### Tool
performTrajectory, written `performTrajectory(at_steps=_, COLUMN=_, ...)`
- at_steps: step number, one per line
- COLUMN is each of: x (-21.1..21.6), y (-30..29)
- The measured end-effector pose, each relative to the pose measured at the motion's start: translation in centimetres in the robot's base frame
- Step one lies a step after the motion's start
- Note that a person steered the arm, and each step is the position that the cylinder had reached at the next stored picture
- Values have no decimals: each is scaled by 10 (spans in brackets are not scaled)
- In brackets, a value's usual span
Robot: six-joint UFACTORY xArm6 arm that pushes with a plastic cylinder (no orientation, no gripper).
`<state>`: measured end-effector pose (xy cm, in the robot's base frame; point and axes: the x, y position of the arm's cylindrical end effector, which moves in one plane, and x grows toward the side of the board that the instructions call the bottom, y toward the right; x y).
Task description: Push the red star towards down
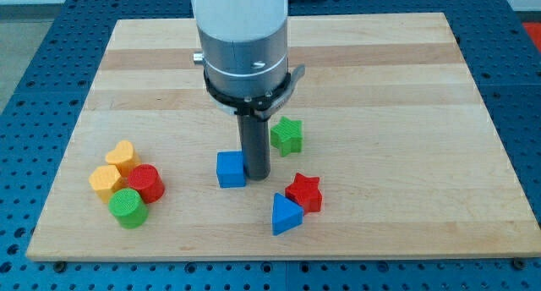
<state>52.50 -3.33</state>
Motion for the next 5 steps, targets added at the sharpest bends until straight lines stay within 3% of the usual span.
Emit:
performTrajectory(at_steps=4, x=22, y=0)
performTrajectory(at_steps=5, x=22, y=23)
